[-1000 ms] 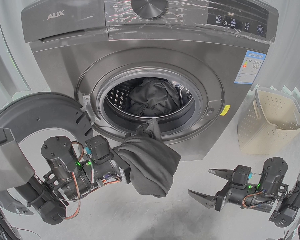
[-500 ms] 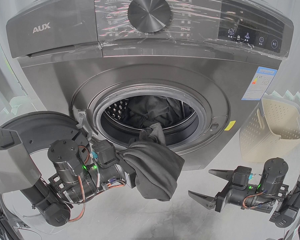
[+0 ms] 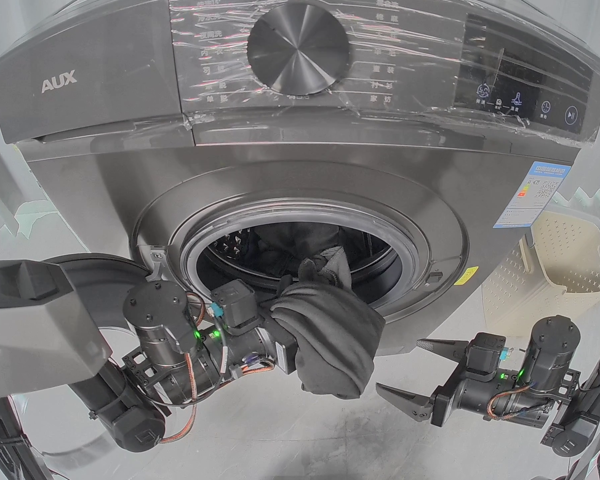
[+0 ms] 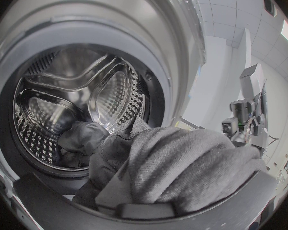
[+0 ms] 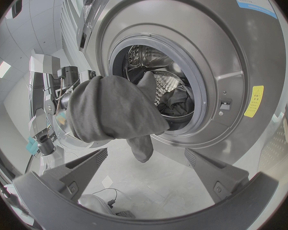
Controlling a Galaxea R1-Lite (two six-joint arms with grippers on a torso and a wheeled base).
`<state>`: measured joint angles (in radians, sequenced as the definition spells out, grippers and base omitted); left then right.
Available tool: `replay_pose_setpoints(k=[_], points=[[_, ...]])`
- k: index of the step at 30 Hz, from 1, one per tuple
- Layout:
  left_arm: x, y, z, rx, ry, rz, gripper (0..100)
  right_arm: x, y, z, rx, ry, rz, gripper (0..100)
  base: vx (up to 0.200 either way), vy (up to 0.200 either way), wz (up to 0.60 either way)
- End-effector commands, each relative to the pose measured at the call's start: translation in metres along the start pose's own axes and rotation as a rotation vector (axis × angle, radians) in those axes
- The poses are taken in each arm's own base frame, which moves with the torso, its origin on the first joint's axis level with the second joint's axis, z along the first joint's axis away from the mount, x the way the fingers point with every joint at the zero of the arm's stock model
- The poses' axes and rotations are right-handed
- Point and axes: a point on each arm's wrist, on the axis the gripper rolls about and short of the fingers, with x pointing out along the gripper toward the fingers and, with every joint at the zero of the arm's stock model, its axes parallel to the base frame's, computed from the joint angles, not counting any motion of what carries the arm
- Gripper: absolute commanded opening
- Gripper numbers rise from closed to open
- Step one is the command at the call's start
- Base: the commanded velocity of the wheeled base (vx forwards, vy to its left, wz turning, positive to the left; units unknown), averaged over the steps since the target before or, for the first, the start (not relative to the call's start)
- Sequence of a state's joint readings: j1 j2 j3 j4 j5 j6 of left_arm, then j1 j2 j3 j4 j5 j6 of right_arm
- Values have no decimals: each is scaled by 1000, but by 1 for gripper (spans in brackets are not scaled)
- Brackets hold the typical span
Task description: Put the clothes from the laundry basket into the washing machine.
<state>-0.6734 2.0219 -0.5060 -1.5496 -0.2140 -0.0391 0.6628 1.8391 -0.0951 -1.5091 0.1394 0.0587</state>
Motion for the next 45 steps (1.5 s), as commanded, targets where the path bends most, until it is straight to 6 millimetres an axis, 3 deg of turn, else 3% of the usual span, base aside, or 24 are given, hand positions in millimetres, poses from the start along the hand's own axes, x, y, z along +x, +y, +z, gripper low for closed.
replay_pose_setpoints(k=[1, 6, 8, 9, 10, 14, 22, 30, 33, 43, 44, 45], points=[[21, 6, -24, -4, 38, 62, 0, -3, 4, 2, -6, -11, 16, 100, 0, 0, 0], [39, 14, -39, -17, 40, 93, 0, -2, 5, 2, -5, -11, 19, 100, 0, 0, 0], [64, 22, -43, -15, -16, 103, 0, -2, 5, 2, -6, -12, 20, 100, 0, 0, 0], [64, 22, -43, -15, -16, 103, 0, -2, 5, 2, -6, -12, 20, 100, 0, 0, 0], [80, 29, -42, -10, -63, 111, 0, -2, 5, 2, -5, -9, 20, 100, 0, 0, 0], [103, 45, -42, -5, -129, 150, 0, -2, 5, 1, -5, -7, 20, 100, 0, 0, 0], [130, 77, -46, 2, -164, 232, 0, -1, 5, -1, -4, 3, 19, 100, 0, 0, 0], [153, 89, -49, -14, -185, 293, 0, 0, 5, -3, -1, 15, 17, 100, 0, 0, 0], [175, 100, -35, -10, -260, 359, 0, 1, 5, -5, 0, 26, 16, 100, 0, 0, 0], [189, 112, -10, -18, -325, 416, 0, 2, 4, -7, 3, 37, 17, 100, 0, 0, 0], [189, 112, -10, -18, -325, 416, 100, 2, 4, -7, 3, 37, 17, 100, 0, 0, 0], [189, 111, -8, -24, -328, 414, 100, 2, 4, -7, 2, 35, 17, 100, 0, 0, 0]])
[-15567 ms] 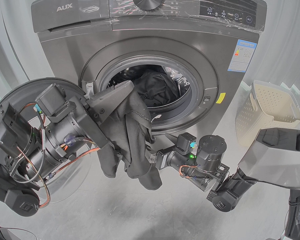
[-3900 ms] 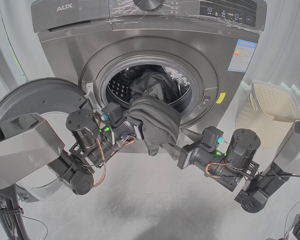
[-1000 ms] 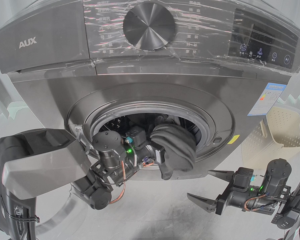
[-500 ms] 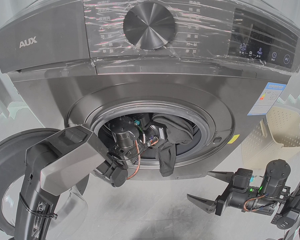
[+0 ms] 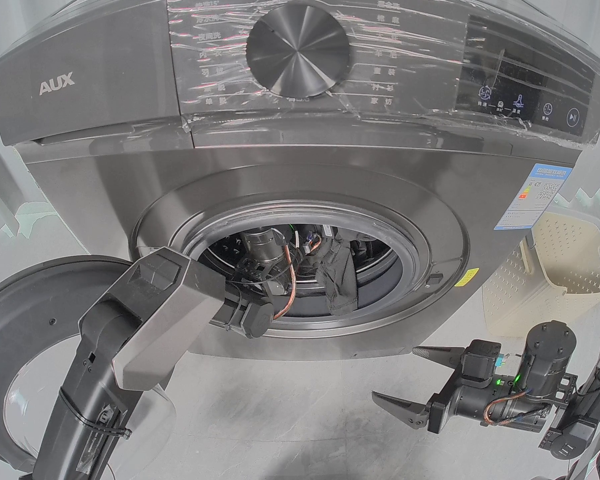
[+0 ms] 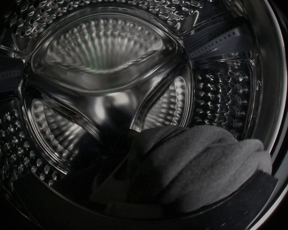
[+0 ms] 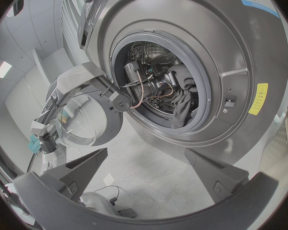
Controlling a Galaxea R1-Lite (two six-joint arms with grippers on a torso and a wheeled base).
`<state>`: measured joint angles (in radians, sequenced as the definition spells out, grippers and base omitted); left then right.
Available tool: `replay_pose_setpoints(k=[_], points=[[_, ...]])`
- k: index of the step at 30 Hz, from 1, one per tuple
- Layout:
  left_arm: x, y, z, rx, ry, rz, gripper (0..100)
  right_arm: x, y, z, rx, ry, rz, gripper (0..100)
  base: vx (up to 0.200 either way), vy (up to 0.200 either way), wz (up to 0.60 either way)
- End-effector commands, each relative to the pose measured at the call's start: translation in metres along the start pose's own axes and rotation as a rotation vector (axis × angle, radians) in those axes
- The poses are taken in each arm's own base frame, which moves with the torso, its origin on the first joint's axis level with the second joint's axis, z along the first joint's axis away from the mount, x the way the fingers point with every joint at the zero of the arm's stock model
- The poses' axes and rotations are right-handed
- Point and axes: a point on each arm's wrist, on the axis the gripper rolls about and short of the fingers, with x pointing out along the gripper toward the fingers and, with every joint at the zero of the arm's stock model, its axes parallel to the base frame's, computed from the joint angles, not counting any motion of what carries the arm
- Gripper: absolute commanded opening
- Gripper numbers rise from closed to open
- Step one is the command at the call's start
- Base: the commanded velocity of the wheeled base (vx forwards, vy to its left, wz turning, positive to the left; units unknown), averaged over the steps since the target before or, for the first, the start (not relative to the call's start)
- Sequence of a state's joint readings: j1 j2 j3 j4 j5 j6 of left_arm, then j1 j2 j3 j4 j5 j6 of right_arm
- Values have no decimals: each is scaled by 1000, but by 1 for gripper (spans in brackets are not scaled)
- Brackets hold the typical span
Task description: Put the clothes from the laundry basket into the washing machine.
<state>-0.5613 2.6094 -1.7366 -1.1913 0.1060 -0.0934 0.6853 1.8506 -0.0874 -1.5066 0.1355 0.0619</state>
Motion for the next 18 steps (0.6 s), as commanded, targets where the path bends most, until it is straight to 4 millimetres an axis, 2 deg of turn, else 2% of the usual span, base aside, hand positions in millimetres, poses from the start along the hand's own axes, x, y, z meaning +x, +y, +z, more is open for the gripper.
replay_pose_setpoints(k=[1, 4, 9, 10, 11, 12, 15, 18], points=[[3, 2, -3, -12, -2, 9, 100, 2, -1, -3, 3, 13, -1, 100, 0, 0, 0], [-6, 3, -10, -15, 89, 40, 100, 2, -1, -2, 1, 12, -1, 100, 0, 0, 0], [-25, -2, -2, -43, 208, 42, 100, 1, -1, -3, 3, 15, -1, 100, 0, 0, 0], [-32, -3, -1, -46, 253, 28, 100, 1, -1, -3, 3, 15, -1, 100, 0, 0, 0], [-48, -11, -1, -47, 341, -26, 100, 2, -1, -3, 3, 13, -1, 100, 0, 0, 0], [-53, -13, -2, -48, 368, -44, 100, 2, 0, -3, 3, 15, 0, 100, 0, 0, 0], [-66, -19, -8, -49, 441, -92, 100, 2, 0, -3, 3, 13, 1, 100, 0, 0, 0], [-71, -22, -19, -39, 479, -106, 100, 2, 0, -2, 1, 12, 1, 100, 0, 0, 0]])
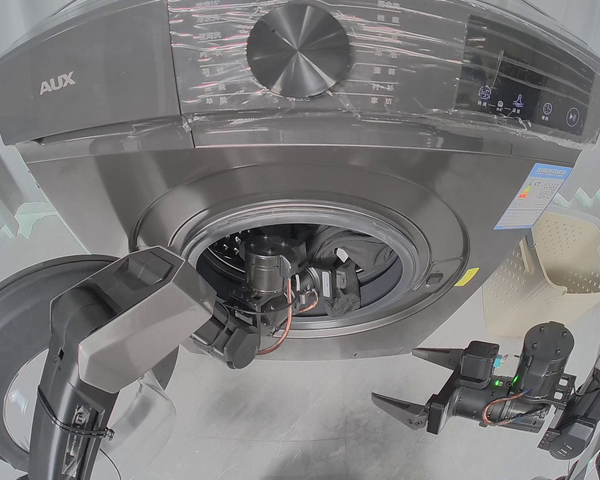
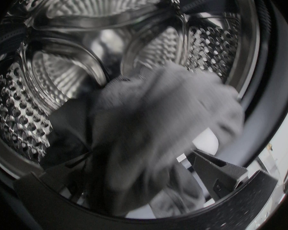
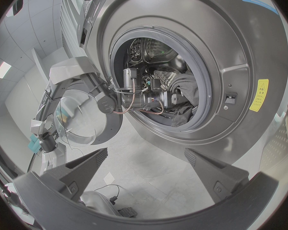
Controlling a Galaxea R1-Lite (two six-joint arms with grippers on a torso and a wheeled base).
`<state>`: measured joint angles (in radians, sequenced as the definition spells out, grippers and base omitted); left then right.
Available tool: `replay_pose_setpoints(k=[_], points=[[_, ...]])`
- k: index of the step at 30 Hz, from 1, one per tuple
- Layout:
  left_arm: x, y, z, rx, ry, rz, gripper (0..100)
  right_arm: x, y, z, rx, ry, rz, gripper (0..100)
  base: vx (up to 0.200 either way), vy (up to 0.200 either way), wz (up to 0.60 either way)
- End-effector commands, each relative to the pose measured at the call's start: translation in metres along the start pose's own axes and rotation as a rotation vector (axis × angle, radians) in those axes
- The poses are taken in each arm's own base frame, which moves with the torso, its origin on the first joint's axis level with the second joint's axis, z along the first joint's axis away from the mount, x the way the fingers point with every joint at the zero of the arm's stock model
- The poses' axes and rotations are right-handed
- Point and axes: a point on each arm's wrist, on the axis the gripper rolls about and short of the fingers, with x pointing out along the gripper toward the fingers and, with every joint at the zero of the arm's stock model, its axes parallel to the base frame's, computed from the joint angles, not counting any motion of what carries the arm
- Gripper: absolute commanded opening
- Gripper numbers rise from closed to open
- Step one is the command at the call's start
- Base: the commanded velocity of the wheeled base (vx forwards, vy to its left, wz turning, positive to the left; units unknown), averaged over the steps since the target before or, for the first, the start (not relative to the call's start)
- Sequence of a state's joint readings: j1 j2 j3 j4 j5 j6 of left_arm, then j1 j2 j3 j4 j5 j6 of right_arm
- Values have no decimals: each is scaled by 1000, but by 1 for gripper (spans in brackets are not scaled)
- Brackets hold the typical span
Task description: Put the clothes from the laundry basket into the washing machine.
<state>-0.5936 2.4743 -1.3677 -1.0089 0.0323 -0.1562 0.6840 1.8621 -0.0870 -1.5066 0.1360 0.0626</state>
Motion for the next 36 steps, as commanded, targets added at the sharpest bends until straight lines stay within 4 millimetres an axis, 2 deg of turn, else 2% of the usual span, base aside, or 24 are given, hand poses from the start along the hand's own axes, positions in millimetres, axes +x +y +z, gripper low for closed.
replay_pose_setpoints(k=[1, 7, 8, 14, 18, 19, 23, 28, 30, 36], points=[[-17, -14, -1, 15, 72, -53, 100, 0, 0, 0, -2, -1, 2, 100, 0, 0, 0], [-11, -11, -26, 48, 123, -67, 100, 0, 2, 0, -2, -1, 8, 100, 0, 0, 0], [-8, -10, -32, 54, 125, -65, 0, 1, 2, -1, -1, 7, 11, 100, 0, 0, 0], [-1, -6, -24, 47, 82, -57, 0, 2, 2, -3, 0, 16, 10, 100, 0, 0, 0], [10, -7, -1, 39, -20, -51, 0, 3, 2, -3, -1, 16, 12, 100, 0, 0, 0], [17, -2, 13, 34, -90, -27, 0, 3, 2, -3, -1, 15, 13, 100, 0, 0, 0], [38, 9, 27, 26, -227, 38, 0, 3, 4, -3, -2, 12, 16, 100, 0, 0, 0], [52, 20, 33, 23, -311, 76, 0, 3, 4, -3, -2, 12, 16, 100, 0, 0, 0], [62, 34, 36, 21, -363, 112, 0, 3, 3, -3, -1, 12, 16, 100, 0, 0, 0], [67, 44, 33, 19, -385, 145, 0, 3, 3, -3, -3, 11, 16, 100, 0, 0, 0]])
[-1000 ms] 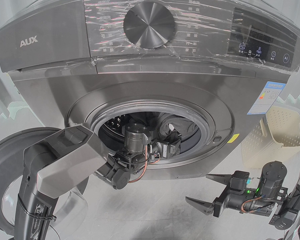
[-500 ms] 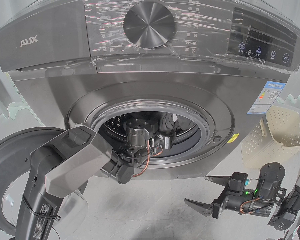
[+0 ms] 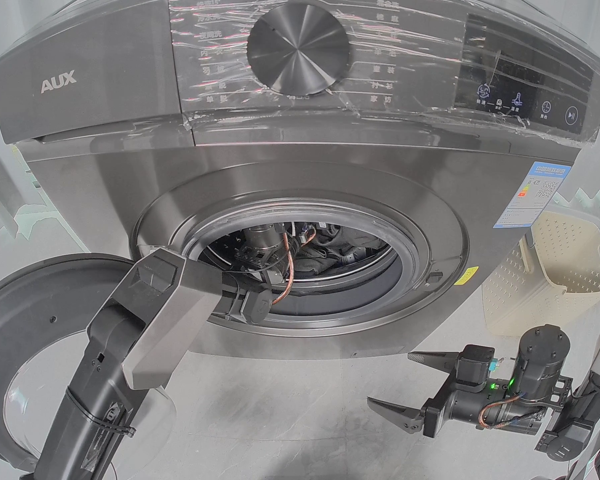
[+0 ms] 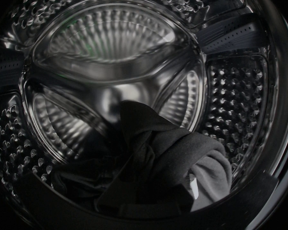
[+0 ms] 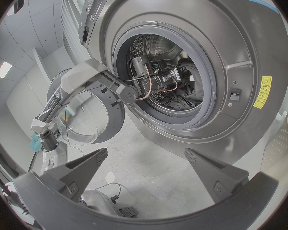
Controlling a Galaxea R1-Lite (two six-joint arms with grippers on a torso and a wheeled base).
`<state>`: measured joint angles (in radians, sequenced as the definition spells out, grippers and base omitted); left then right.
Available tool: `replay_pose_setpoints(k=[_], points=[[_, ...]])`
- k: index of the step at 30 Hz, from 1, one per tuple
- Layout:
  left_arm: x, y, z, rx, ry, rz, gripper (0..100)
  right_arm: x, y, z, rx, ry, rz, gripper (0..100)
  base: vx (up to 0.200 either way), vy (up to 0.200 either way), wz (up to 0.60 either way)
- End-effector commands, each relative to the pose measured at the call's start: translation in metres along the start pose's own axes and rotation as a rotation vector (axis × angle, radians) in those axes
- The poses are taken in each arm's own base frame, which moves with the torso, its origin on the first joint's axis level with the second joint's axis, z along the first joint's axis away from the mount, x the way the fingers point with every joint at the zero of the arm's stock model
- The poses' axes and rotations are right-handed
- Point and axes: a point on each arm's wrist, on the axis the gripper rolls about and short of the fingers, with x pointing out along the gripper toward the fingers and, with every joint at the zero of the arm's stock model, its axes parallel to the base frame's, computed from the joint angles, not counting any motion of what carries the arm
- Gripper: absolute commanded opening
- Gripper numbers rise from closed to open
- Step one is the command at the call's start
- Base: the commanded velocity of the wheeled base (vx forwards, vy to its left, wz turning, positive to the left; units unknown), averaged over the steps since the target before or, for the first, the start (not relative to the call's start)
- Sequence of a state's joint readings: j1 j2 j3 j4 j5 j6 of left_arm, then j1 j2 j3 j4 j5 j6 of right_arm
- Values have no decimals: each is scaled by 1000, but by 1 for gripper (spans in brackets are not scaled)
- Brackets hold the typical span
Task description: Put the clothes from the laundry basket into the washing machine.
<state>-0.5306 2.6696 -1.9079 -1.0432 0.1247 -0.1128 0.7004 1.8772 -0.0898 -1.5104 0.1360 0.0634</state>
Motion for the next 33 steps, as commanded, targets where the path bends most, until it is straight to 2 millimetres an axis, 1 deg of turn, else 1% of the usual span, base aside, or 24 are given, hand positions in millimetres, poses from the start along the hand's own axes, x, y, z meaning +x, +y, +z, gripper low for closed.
replay_pose_setpoints(k=[1, 2, 3, 6, 7, 9, 11, 12, 13, 14, 15, 17, 19, 20, 22, 28, 32, 33], points=[[3, 17, -26, 10, 12, 42, 0, 1, 0, 0, 1, 1, 1, 100, 0, 0, 0], [3, 17, -26, 10, 14, 42, 0, 0, 0, -1, 0, 2, 3, 100, 0, 0, 0], [3, 16, -25, 9, 14, 40, 100, 0, 0, -1, 0, 4, 1, 100, 0, 0, 0], [1, 12, -26, 6, 25, 34, 100, 0, 0, -1, 2, 2, 0, 100, 0, 0, 0], [-1, 11, -28, 9, 39, 34, 100, 0, -1, -1, 2, 2, 0, 100, 0, 0, 0], [-7, 10, -26, 13, 68, 35, 100, 0, -1, -1, 3, 3, -3, 100, 0, 0, 0], [-22, 3, -23, 17, 134, 12, 100, 0, -3, 0, 3, 1, -8, 100, 0, 0, 0], [-25, 2, -23, 17, 144, 8, 100, 0, -3, 0, 3, 1, -8, 100, 0, 0, 0], [-35, -4, -17, 19, 178, -6, 100, -1, -3, 0, 3, 1, -9, 100, 0, 0, 0], [-38, -6, -14, 18, 187, -15, 100, 0, -3, 0, 3, -3, -9, 100, 0, 0, 0], [-48, -13, -9, 18, 209, -33, 100, 0, -3, 0, 3, -4, -10, 100, 0, 0, 0], [-59, -21, -6, 18, 242, -51, 100, 0, -3, 0, 3, -4, -10, 100, 0, 0, 0], [-69, -24, -2, 23, 264, -58, 100, -1, -3, 1, 3, -5, -12, 100, 0, 0, 0], [-70, -24, -2, 25, 266, -58, 100, -1, -3, 1, 3, -5, -12, 100, 0, 0, 0], [-86, -30, 2, 32, 302, -71, 100, -2, -3, 2, 2, -10, -12, 100, 0, 0, 0], [-116, -40, 10, 71, 325, -101, 100, -2, -3, 2, 2, -11, -13, 100, 0, 0, 0], [-142, -44, 16, 75, 327, -137, 100, -4, -3, 1, 4, -8, -15, 100, 0, 0, 0], [-145, -45, 17, 75, 329, -141, 100, -4, -3, 1, 4, -7, -15, 100, 0, 0, 0]])
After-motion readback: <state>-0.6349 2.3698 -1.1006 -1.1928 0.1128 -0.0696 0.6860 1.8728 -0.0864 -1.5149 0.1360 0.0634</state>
